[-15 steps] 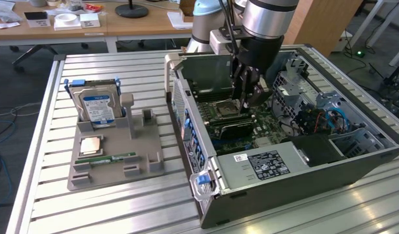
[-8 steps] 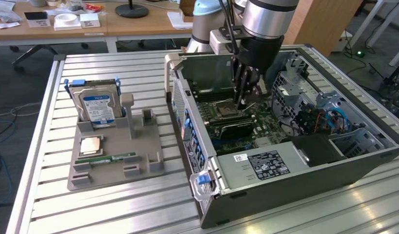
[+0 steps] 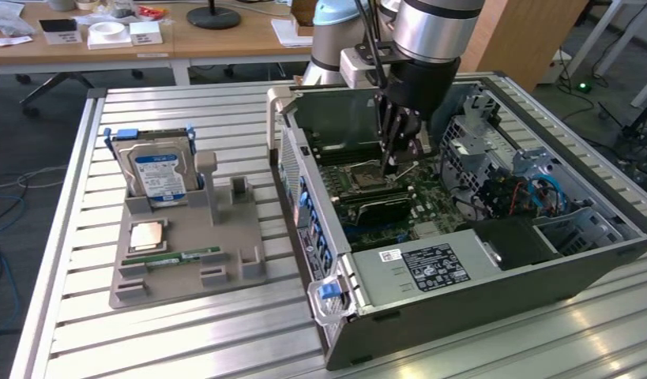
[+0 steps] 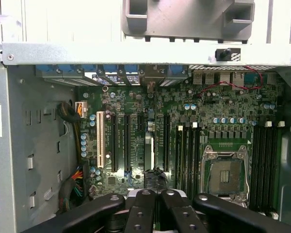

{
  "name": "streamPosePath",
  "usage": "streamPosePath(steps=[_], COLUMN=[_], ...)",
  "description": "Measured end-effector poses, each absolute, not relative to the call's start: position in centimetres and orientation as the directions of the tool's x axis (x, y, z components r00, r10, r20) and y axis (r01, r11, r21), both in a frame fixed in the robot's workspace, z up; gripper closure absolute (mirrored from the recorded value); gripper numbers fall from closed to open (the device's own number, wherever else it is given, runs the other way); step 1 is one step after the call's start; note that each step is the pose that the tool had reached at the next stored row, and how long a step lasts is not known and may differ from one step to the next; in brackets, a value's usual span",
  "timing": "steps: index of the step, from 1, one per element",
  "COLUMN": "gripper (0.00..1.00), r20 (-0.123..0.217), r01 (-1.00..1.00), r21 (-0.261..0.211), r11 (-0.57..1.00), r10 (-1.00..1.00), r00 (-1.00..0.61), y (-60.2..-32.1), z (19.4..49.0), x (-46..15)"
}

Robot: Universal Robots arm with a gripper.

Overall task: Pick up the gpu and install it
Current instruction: 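Press down on the gpu until it lock into place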

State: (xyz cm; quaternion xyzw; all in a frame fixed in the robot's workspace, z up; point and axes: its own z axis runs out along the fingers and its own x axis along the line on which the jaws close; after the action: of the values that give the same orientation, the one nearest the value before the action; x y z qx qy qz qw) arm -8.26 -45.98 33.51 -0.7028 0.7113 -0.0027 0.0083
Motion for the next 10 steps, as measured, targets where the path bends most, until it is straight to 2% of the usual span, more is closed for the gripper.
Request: streamPosePath(steps=[10], gripper=[0.89], r20=[-0.010], r01=[-1.000], r21=[-0.016], r11=[0.012], r10=[-1.000], r00=[-0.012], y=[-45.64], z=[33.25], x=[-8.25])
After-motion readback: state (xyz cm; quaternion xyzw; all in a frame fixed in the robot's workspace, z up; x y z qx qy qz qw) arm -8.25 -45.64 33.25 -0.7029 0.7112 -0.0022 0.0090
